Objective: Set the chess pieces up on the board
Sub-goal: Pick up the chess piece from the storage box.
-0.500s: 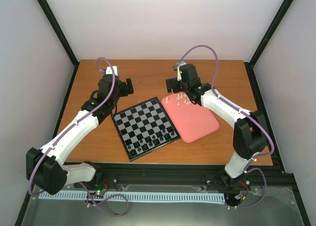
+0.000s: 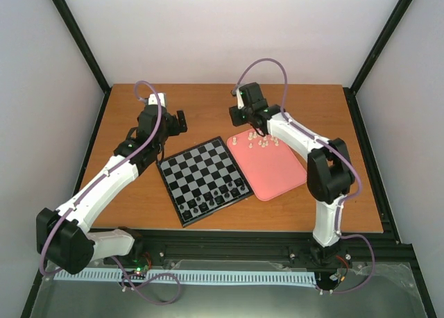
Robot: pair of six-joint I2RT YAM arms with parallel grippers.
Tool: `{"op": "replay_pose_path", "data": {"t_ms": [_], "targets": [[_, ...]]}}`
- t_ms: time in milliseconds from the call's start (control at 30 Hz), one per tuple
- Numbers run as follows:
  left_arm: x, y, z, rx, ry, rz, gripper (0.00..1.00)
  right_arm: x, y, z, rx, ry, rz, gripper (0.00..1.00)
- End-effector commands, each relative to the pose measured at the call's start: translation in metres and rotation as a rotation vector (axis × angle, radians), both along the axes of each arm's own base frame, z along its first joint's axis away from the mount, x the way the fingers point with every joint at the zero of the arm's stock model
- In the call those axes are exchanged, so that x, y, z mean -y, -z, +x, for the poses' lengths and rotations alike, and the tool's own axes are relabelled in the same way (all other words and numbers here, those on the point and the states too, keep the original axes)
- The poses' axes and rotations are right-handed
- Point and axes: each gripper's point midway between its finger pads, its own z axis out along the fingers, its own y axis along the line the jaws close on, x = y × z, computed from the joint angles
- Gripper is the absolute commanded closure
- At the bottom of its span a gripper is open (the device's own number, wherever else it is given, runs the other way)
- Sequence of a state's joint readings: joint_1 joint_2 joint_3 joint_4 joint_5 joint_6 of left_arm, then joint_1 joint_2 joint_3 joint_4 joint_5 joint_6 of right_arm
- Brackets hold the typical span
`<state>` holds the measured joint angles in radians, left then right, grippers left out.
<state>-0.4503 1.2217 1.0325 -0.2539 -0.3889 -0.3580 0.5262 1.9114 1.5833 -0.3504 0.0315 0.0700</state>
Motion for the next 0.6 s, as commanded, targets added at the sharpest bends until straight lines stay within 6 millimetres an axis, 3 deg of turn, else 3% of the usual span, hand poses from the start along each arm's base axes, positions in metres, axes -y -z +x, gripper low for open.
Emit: {"op": "replay_pose_path", "data": {"t_ms": [0, 300, 567], "targets": [[0.001, -0.013, -0.003, 0.039, 0.011, 0.003, 0.00, -0.008, 0.051, -0.004, -0.141, -0.048, -0.057, 0.52], [-0.005, -0.013, -0.004, 0.045, -0.015, 0.015, 0.00, -0.018, 0.086, 0.000, -0.216, -0.070, -0.105, 0.55], [-0.001, -0.005, 0.002, 0.023, -0.010, 0.022, 0.00, -0.023, 0.104, -0.019, -0.261, -0.105, -0.150, 0.55]]}}
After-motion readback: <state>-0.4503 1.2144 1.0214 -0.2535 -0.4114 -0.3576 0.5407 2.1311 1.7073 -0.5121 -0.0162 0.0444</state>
